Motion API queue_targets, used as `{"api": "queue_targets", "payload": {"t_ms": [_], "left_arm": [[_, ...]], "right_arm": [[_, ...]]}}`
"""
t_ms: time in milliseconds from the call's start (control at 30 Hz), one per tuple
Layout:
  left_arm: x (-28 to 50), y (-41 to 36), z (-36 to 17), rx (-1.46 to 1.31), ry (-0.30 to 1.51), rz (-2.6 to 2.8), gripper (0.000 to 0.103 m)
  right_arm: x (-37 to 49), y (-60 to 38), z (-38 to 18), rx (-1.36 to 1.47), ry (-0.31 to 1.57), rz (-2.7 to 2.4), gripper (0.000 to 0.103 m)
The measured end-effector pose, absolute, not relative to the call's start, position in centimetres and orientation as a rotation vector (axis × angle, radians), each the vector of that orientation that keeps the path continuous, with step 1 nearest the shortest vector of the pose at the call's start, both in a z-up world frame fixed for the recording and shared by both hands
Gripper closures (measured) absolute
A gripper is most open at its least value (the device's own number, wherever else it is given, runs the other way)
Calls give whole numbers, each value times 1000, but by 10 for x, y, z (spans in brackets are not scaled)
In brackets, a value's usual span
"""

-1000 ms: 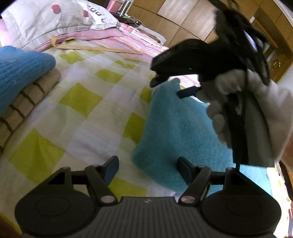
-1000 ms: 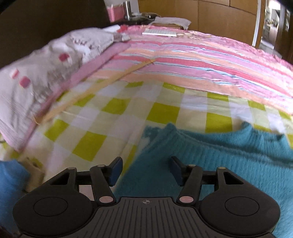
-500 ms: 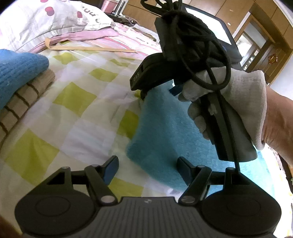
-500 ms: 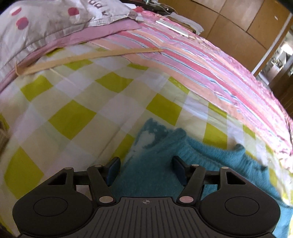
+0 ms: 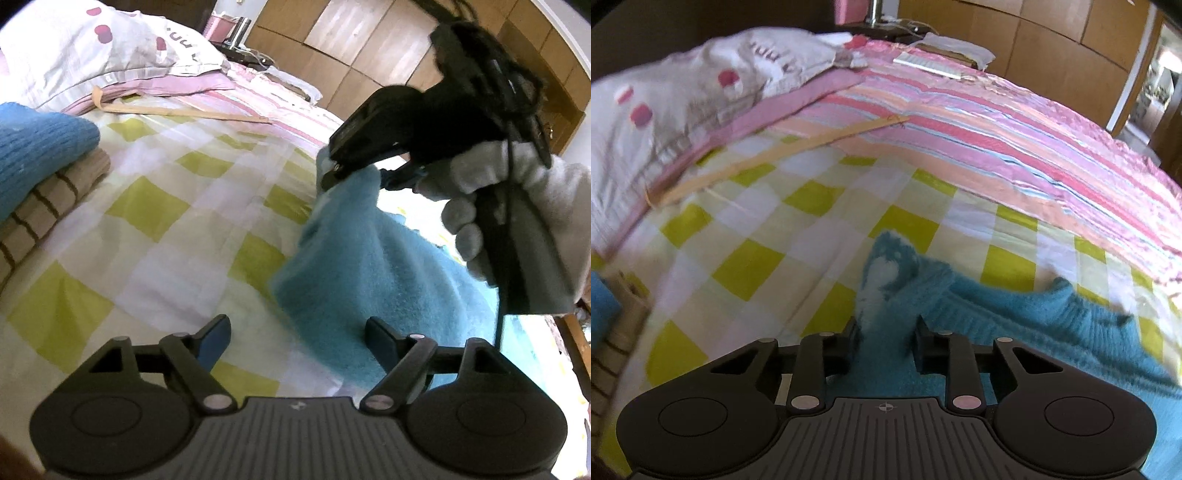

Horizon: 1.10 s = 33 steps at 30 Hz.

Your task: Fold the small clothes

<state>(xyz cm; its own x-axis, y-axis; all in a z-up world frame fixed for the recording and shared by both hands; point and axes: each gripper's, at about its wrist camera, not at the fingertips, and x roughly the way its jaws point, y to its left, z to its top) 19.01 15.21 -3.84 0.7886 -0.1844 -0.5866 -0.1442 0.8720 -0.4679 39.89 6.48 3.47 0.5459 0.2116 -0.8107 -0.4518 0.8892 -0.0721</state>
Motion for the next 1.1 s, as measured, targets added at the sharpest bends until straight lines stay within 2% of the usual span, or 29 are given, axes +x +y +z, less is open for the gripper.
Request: {"api": "queue_targets", "payload": {"t_ms": [367,467,533,733,1100], "left_arm": [[197,129,-30,-440,618,-73,21],[198,120,-24,-424,618,-80,29],[199,112,-18,-421,626,-97,39],[200,90,8,-381,581,-124,49],[201,29,64,-335,496,-285,53]], "right_arm": [[390,23,68,-136,891,439,80],[388,9,76,-95,886,448,80],[385,0,81,-74,880,454,80],[384,-42,101,30,862,465,81],[385,-137,133,190,800,431,81]]}}
